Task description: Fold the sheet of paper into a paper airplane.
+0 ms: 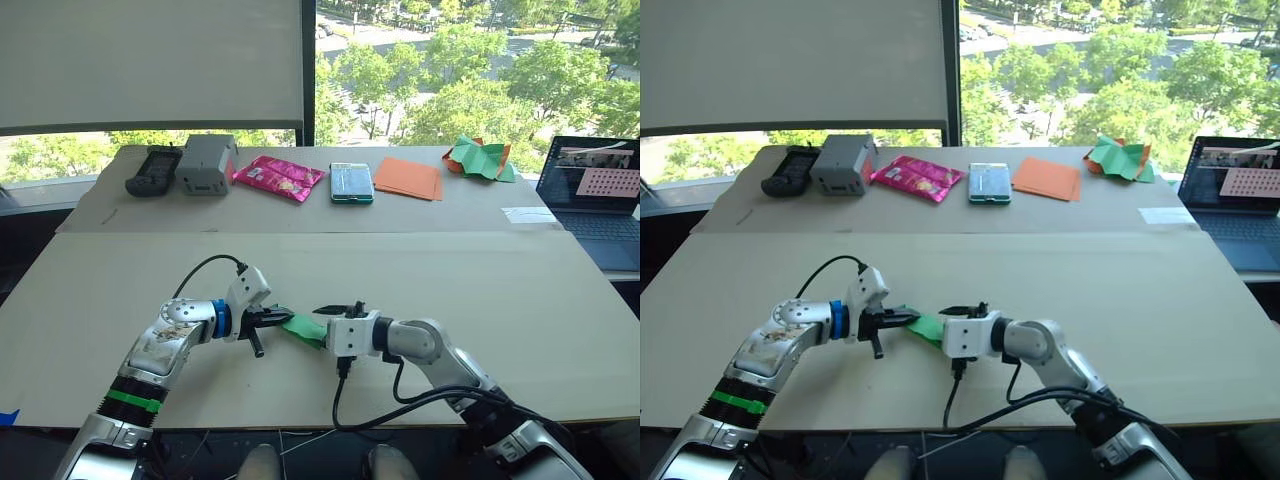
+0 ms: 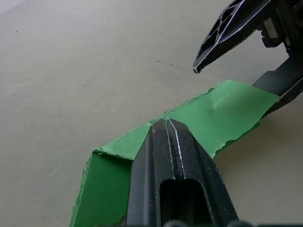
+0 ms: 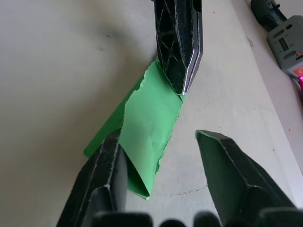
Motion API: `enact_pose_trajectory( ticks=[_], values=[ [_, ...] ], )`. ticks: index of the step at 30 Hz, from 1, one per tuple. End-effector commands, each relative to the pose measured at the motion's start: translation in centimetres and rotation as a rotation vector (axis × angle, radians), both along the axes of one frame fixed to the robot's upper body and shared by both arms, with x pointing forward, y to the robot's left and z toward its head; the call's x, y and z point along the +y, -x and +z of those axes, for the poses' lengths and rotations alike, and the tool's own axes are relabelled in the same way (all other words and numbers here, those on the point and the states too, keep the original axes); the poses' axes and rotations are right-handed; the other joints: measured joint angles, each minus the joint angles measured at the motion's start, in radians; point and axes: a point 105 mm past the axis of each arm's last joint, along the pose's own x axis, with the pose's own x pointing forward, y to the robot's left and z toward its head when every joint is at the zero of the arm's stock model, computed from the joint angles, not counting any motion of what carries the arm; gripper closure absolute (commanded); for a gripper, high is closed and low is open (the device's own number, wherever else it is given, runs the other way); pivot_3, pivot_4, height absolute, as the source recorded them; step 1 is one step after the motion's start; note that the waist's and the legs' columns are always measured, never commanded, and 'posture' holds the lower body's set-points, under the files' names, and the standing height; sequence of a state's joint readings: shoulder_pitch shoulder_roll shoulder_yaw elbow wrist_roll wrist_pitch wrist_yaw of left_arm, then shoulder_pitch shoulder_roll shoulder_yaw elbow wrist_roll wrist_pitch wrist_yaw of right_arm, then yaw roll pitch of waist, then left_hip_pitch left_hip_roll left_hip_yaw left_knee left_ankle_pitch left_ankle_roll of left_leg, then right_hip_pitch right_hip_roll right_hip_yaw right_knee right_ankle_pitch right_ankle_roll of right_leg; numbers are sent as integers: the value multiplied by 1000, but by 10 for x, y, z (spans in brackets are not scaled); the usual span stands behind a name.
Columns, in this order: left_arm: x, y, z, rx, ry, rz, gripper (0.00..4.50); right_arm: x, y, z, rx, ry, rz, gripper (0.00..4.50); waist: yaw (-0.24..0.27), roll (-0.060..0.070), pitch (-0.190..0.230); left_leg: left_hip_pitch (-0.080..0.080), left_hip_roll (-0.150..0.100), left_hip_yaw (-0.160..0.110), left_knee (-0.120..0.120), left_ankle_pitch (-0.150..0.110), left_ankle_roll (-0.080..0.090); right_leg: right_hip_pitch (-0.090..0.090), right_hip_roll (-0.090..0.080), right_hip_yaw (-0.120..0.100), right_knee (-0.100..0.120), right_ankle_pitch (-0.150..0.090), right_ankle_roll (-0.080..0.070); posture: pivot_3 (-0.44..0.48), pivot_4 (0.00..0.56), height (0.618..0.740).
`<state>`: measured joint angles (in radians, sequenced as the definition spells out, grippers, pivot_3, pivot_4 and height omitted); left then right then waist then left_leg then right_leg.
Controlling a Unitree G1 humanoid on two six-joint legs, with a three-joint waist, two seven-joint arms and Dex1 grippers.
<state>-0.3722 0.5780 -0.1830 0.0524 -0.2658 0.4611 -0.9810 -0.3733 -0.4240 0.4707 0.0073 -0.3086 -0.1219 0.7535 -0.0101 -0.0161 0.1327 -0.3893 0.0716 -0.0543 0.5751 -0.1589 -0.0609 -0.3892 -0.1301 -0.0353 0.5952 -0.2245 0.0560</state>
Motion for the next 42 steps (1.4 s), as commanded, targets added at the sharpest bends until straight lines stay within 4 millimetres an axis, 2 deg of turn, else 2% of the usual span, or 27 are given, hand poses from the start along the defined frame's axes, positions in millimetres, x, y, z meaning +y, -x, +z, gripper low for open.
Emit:
enact_pose_trajectory(
  ticks=[1,6,10,13,17,21,25,30,34,42],
  values=[
    [1,0,1,-24,-21,-12,4500,-10,4,21,46,-65,-27,1878,4,0,0,0,0,0,0,0,0,0,0,0,0,0,0,0,150,706],
    [3,2,-6,-21,-46,-13,4500,-21,15,30,148,-107,-61,1878,10,0,0,-1,0,0,0,-1,-2,-1,0,0,0,0,0,0,150,706],
    [-2,3,-8,-23,-46,-24,4500,-19,19,46,214,-210,-101,1878,11,0,0,0,0,0,0,-3,-5,-4,0,0,0,0,0,0,150,706],
    [-3,1,-8,-26,-47,-22,4500,-16,15,56,236,-277,-142,1878,12,0,0,0,0,0,0,-3,-5,-4,0,0,0,0,0,0,150,706],
    [-5,1,-11,-23,-57,-27,4500,-8,2,56,264,-313,-218,1878,14,0,0,-1,0,0,0,-3,-5,-5,0,0,0,0,0,0,150,706],
    [-2,0,-18,-7,-79,-15,4500,4,-12,40,317,-290,-302,3112,16,1,0,0,0,0,0,-3,-5,-5,0,0,0,0,0,0,150,706],
    [0,1,-21,2,-85,-7,4500,15,-14,25,361,-240,-312,4472,19,1,0,0,0,0,0,-3,-5,-5,0,0,0,0,0,0,150,706],
    [0,1,-21,0,-81,-2,4500,21,-16,12,411,-206,-329,4493,18,1,0,-1,0,0,0,-3,-5,-5,0,0,0,0,0,0,150,706],
    [0,2,-21,0,-81,1,4500,15,-23,0,448,-182,-384,4493,18,1,0,-1,0,0,0,-3,-5,-5,0,0,0,0,0,0,150,706],
    [-1,-4,-16,-20,-76,19,4500,5,-15,-28,558,-97,-424,4493,17,3,-2,0,0,0,0,-3,-5,-5,0,0,0,0,0,0,150,706]
  ],
)
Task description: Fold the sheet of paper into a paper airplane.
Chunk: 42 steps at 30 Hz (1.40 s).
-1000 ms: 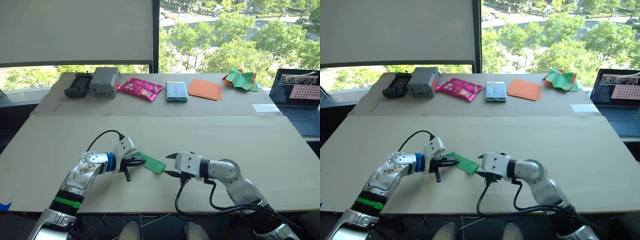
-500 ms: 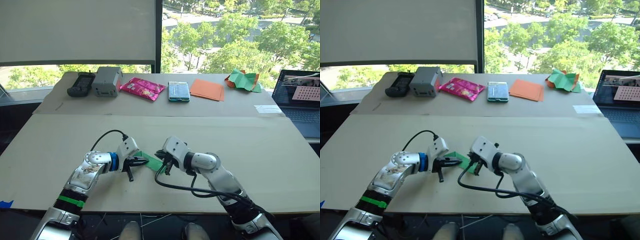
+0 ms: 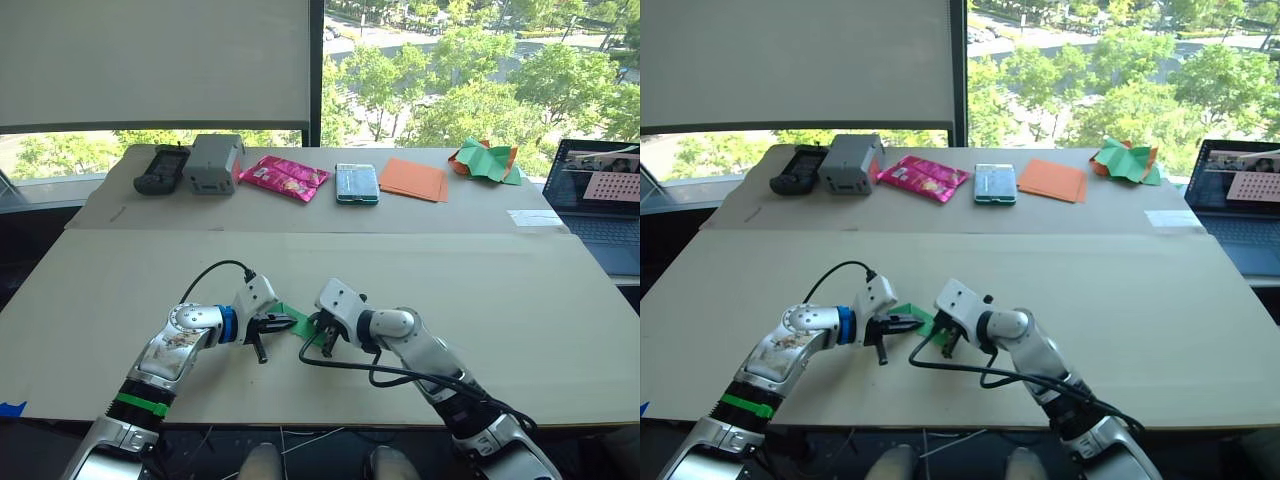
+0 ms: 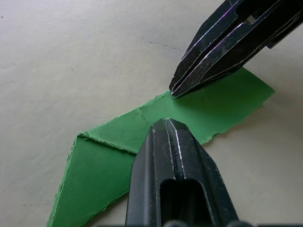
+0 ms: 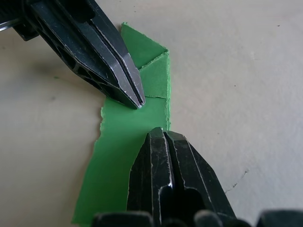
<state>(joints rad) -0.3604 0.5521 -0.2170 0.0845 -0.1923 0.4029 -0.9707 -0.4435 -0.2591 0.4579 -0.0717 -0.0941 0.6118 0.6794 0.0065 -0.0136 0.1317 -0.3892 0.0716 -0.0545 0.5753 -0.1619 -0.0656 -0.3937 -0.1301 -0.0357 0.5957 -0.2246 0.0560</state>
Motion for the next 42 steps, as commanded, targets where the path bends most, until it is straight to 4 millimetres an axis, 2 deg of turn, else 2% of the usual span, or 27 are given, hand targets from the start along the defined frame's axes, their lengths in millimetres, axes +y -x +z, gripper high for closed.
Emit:
enact_pose_trajectory(
  ticks=[1,4,7,14,20,42],
  values=[
    [2,-7,1,-12,-16,36,4500,-11,4,-26,111,56,-44,4493,1,2,-2,0,0,0,0,0,0,0,0,0,0,0,0,0,150,706],
    [0,-14,4,-23,-11,46,4500,-14,6,-33,133,78,-47,4493,2,2,-2,0,0,0,0,0,0,0,0,0,0,0,0,0,150,706],
    [-4,-18,-1,-19,-26,44,4500,-16,7,-40,172,91,-65,4493,3,3,-4,0,0,0,0,0,0,1,0,0,0,0,0,0,150,706],
    [-3,-12,-22,13,-115,6,4500,-25,11,-49,225,128,-96,4493,5,7,-12,1,0,0,1,0,0,3,0,0,0,0,0,0,150,706],
    [2,-9,-32,27,-165,-6,4500,-35,17,-56,247,169,-97,4493,6,8,-16,1,0,0,2,0,-1,4,0,0,-1,0,0,0,150,706],
    [5,-6,-40,33,-197,-16,4500,-70,40,-67,270,258,-146,4493,9,7,-20,1,0,0,2,-1,-2,5,-1,0,-2,-3,1,0,150,706]
  ],
)
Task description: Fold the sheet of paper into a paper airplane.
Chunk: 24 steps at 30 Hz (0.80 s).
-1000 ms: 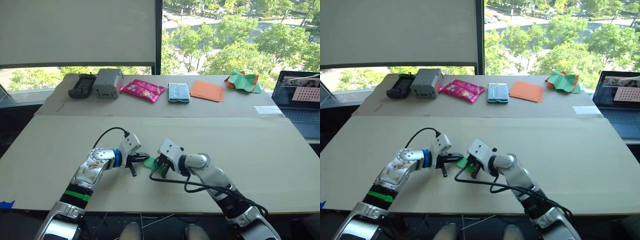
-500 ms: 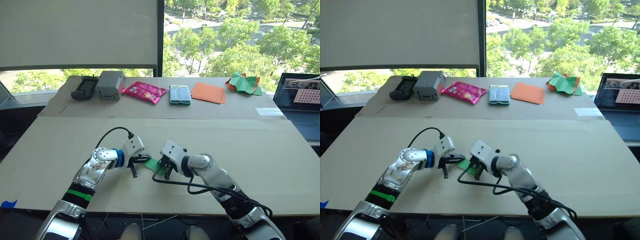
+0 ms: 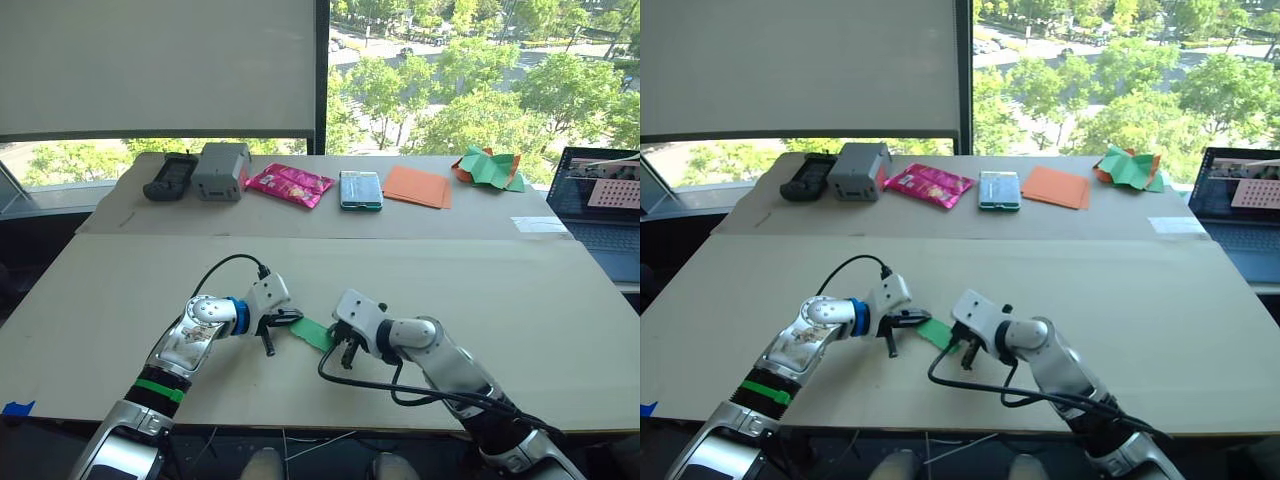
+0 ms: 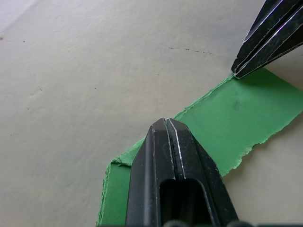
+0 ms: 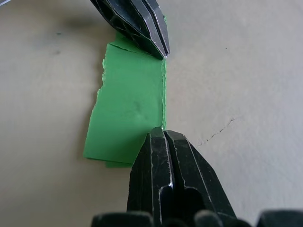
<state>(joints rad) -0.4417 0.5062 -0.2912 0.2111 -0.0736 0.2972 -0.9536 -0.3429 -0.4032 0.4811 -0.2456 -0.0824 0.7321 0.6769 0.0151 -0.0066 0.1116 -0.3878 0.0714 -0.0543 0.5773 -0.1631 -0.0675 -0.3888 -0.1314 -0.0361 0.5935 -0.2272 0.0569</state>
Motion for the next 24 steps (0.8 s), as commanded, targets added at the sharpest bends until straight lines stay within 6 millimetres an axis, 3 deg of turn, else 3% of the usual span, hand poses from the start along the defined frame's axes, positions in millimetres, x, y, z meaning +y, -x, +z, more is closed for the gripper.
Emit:
enact_pose_trajectory(
  ticks=[1,10,12,16,18,21,24],
  values=[
    [18,8,-29,94,-96,37,4500,-38,20,-53,221,151,-113,4493,0,0,0,0,0,0,0,0,0,0,0,0,0,0,0,0,150,706],
    [18,8,-30,93,-98,31,4500,-56,28,-48,193,187,-130,4493,4,-4,-2,0,-1,0,0,0,0,0,-2,0,-1,-4,1,0,150,706],
    [18,8,-30,92,-99,30,4500,-45,19,-25,134,70,-125,4493,4,-5,-1,0,-1,0,0,0,-1,0,-2,0,0,-4,1,0,150,706],
    [18,6,-29,85,-98,32,4500,-16,8,51,-103,-239,-46,4493,-3,-5,6,-1,-1,0,0,0,-1,-1,-2,-1,-1,-4,1,0,150,706],
    [18,6,-29,83,-98,31,4500,-8,9,69,-138,-317,-21,4493,-6,-1,11,-3,-1,0,0,0,-1,-4,-2,-1,-1,-4,1,0,150,706],
    [17,5,-28,79,-98,29,4500,15,17,84,-166,-373,53,4493,-12,0,12,-3,-1,-1,-1,0,-1,-6,-2,-1,-1,-4,1,0,150,706],
    [18,5,-27,76,-96,29,4500,26,14,73,-143,-327,60,4493,-14,0,12,-3,-1,-1,-2,0,-1,-6,-2,-1,-1,-4,1,0,150,706]
  ],
)
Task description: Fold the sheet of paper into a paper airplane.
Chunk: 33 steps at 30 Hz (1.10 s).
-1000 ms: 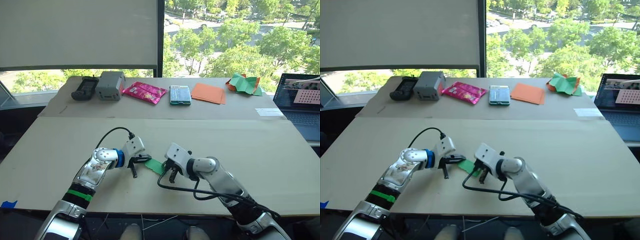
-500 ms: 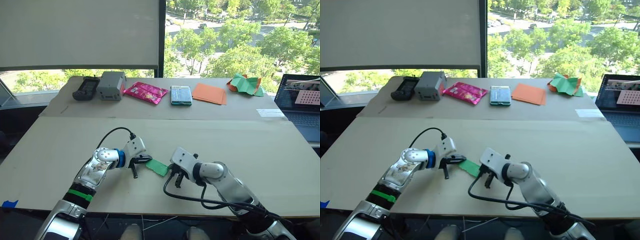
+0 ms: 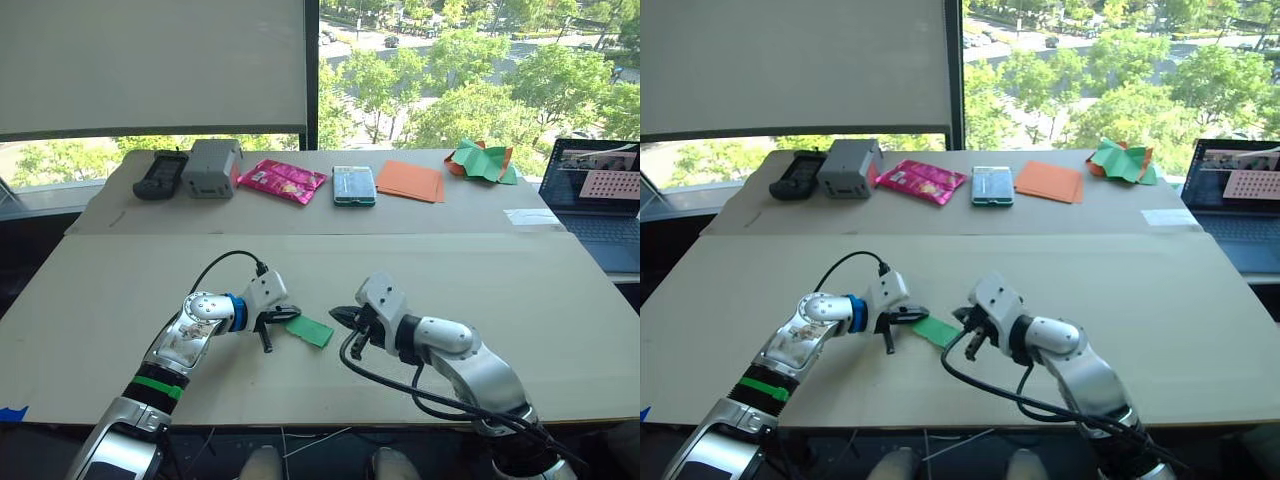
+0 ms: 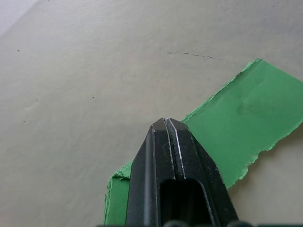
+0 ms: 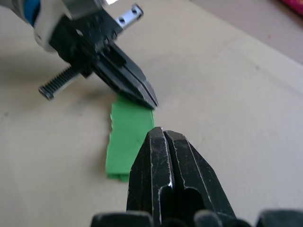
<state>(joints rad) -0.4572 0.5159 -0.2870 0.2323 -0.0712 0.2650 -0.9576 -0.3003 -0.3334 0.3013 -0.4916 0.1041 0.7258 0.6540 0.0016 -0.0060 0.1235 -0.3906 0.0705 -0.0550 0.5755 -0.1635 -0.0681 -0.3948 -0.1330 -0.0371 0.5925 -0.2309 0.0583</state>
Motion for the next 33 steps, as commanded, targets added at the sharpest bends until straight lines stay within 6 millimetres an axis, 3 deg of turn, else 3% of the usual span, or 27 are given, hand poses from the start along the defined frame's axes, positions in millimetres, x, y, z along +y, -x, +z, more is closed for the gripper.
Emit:
enact_pose_trajectory(
  ticks=[1,8,17,23,33],
  values=[
    [14,9,-30,100,-87,33,4500,12,-3,-16,12,73,9,4493,-1,-1,0,0,0,0,0,0,0,0,0,0,0,0,0,0,150,706],
    [7,7,-15,66,-42,16,4500,6,-6,-75,176,243,-56,4493,-1,-1,0,-1,0,1,0,0,0,-1,0,0,1,0,0,0,150,706],
    [-19,7,20,64,107,-93,4500,-1,2,-97,276,318,-60,4493,-3,-3,0,-1,0,0,-1,0,0,-1,0,0,1,0,0,0,150,706],
    [-26,8,6,72,29,-166,4500,1,2,-97,275,319,-59,4493,-2,-3,0,-1,0,0,-1,0,0,-1,0,0,1,0,0,0,150,706],
    [-18,5,-24,76,-103,-192,4500,-1,3,-96,278,325,-68,4493,-1,-3,-1,0,0,0,-1,0,0,0,0,0,1,0,0,0,150,706]
  ],
)
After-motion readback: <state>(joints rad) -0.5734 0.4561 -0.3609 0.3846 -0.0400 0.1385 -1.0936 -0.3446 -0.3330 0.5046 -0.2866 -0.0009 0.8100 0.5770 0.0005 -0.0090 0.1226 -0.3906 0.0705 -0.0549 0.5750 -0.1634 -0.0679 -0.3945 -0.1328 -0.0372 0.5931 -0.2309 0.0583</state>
